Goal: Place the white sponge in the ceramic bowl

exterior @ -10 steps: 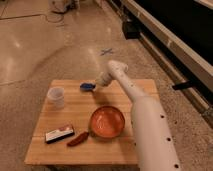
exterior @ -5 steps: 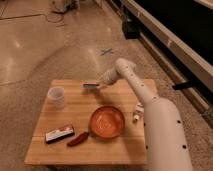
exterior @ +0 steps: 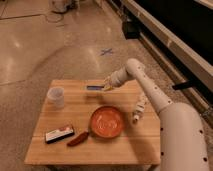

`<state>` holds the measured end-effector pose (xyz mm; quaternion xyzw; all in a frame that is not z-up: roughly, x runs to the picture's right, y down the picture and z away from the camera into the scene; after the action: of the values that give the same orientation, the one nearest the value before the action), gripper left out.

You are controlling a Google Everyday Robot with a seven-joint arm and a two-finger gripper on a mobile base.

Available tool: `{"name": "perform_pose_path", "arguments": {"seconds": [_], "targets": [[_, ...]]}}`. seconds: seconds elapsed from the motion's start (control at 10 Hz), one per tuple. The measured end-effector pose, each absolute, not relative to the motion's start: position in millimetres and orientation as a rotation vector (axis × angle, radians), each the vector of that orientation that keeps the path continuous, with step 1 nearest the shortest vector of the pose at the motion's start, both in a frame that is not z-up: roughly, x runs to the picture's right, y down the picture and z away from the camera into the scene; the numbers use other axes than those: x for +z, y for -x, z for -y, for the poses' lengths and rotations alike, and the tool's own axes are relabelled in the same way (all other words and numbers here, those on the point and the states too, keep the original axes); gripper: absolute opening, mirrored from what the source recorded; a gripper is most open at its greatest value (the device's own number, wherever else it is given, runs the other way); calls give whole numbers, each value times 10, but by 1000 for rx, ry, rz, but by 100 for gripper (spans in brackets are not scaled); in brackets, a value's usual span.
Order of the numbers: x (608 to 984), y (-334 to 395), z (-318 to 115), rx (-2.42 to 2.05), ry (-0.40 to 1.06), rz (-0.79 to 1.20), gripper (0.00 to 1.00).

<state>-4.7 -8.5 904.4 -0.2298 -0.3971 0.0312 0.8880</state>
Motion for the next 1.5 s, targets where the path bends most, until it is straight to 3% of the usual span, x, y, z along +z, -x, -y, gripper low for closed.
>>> {"name": "perform_pose_path", "arguments": {"seconds": [0.4,0.9,1.5], "targets": [[8457,-92,-138,1,508,914,0],[8043,-340,-660,-69,614,945,0],[7850,-611,-1002,-100,679,933,56]]}}
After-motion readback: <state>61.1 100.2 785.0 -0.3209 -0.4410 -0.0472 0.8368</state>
